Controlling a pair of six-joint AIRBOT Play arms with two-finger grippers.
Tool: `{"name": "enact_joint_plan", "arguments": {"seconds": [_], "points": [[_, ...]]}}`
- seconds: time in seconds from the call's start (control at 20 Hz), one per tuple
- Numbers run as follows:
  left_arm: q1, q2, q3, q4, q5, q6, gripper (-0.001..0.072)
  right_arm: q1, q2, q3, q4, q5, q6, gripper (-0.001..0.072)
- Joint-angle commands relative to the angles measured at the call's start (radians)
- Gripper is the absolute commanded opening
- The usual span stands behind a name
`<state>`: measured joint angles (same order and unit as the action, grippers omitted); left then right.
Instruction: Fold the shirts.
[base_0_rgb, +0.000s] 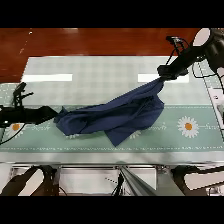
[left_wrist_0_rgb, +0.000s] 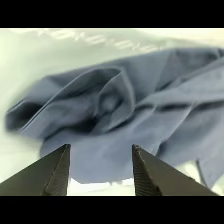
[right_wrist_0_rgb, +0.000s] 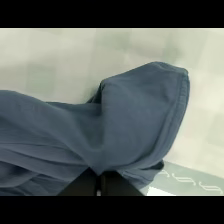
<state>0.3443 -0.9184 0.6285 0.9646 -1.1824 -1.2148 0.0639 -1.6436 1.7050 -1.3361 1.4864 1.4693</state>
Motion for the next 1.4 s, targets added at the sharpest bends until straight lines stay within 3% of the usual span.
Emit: {"name": "enact_joint_plan", "arguments": {"seconds": [0.0,0.1,0.15,0.2,0.25,0.6,1.0,1.05,1.15,1.2,1.35], "points": [[0.129,0.031,0.019,0.068,-0.214,0.002,0.0484,0.001,-0.004,0.000,0.000,-0.006,-0.008,0.0026],[0.147,0.065,-0.058,0.045,-0.212,-0.012,0.0486,0.001,-0.004,0.000,0.000,-0.006,-0.013,0.0026],[0.146,0.073,-0.106,0.034,-0.207,-0.012,0.0525,0.001,-0.004,0.000,0.000,-0.007,-0.016,0.0026],[0.146,0.072,-0.148,0.028,-0.204,-0.012,0.0614,0.001,-0.004,0.000,0.000,-0.007,-0.016,0.0026],[0.146,0.071,-0.188,0.026,-0.186,-0.012,0.0634,0.001,-0.004,0.000,0.000,-0.006,-0.016,0.0026],[0.101,0.061,-0.217,-0.093,0.035,-0.005,0.0619,0.001,-0.004,0.000,0.001,-0.007,-0.016,0.0026],[0.043,-0.146,-0.217,-0.100,0.085,0.002,0.0599,0.001,-0.004,0.000,0.001,-0.007,-0.015,0.0026],[0.034,-0.167,-0.217,-0.114,0.096,0.015,0.0566,0.001,-0.004,0.000,0.001,-0.007,-0.015,0.0026],[0.019,-0.197,-0.217,-0.158,0.115,0.035,0.0089,0.001,-0.004,0.000,0.001,-0.006,-0.015,0.0026],[0.018,-0.197,-0.217,-0.193,0.121,0.059,0.0021,0.001,-0.004,0.000,0.000,-0.006,-0.015,0.0026],[0.019,-0.185,-0.178,-0.233,0.106,0.089,0.0020,0.001,-0.004,0.000,0.000,-0.003,-0.015,0.0026]]}}
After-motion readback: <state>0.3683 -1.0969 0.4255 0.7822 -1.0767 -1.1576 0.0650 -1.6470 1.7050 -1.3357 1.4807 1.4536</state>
